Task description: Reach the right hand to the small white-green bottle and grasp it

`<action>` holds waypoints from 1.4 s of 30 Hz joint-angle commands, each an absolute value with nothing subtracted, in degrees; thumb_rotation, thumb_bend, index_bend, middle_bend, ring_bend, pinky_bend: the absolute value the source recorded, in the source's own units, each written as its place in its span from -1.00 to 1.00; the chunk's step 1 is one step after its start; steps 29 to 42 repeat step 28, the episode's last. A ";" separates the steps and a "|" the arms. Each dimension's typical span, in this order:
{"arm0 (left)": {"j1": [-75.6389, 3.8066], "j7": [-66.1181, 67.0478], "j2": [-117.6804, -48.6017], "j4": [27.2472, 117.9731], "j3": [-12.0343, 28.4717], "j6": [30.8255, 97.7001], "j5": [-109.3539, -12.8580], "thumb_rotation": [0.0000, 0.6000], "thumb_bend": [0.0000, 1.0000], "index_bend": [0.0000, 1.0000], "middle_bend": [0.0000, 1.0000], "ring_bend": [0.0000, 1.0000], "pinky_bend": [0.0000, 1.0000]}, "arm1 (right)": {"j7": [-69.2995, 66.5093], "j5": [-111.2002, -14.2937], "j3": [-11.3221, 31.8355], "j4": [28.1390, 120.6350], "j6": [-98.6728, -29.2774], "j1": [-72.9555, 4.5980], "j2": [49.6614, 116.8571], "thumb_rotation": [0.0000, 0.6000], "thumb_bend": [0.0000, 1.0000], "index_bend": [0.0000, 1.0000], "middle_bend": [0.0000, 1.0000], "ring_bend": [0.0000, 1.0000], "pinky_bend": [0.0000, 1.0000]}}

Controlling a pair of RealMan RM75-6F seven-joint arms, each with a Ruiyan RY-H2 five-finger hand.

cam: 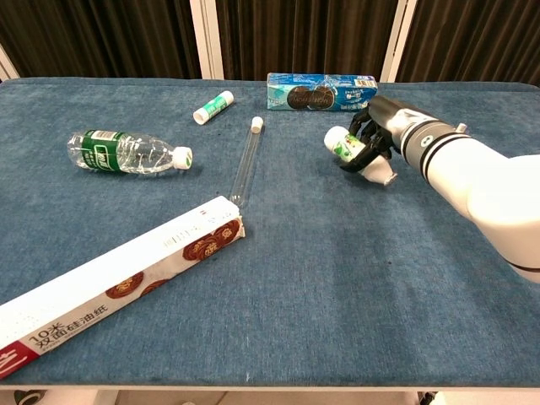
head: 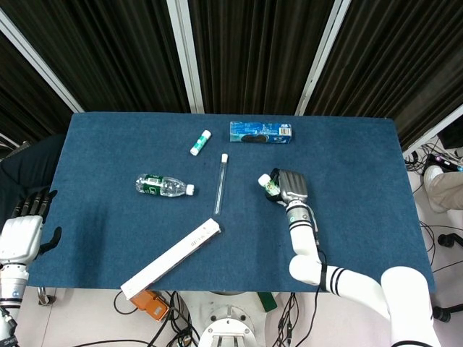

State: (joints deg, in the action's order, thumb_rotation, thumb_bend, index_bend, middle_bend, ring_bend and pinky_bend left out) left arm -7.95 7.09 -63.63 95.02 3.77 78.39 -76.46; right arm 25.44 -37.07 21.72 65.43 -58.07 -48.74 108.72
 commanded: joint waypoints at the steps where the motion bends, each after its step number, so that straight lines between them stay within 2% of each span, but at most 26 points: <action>1: -7.92 7.01 -63.61 95.05 3.79 78.47 -76.49 1.00 -0.19 -1.00 -1.00 -0.99 -0.80 | 23.35 -38.46 22.92 67.11 -59.08 -47.88 107.52 1.00 0.22 0.39 0.31 0.67 0.97; 11: -7.90 7.17 -63.61 95.13 3.81 78.37 -76.21 1.00 -0.19 -1.00 -1.00 -0.99 -0.80 | 18.81 -45.58 26.52 82.15 -64.75 -44.13 97.12 1.00 0.22 0.39 0.31 0.67 0.97; 20: -7.72 7.44 -63.56 95.51 3.83 78.64 -75.99 1.00 -0.19 -1.00 -1.00 -0.99 -0.80 | 20.39 -44.52 32.02 88.44 -63.13 -46.56 88.81 1.00 0.21 0.39 0.31 0.67 0.97; 28: -7.58 7.03 -63.47 95.51 3.91 78.63 -75.67 1.00 -0.19 -1.00 -1.00 -0.99 -0.80 | 13.53 -48.77 34.35 90.57 -67.46 -45.94 87.48 1.00 0.22 0.39 0.31 0.67 0.97; 42: -7.58 7.03 -63.47 95.51 3.91 78.63 -75.67 1.00 -0.19 -1.00 -1.00 -0.99 -0.80 | 13.53 -48.77 34.35 90.57 -67.46 -45.94 87.48 1.00 0.22 0.39 0.31 0.67 0.97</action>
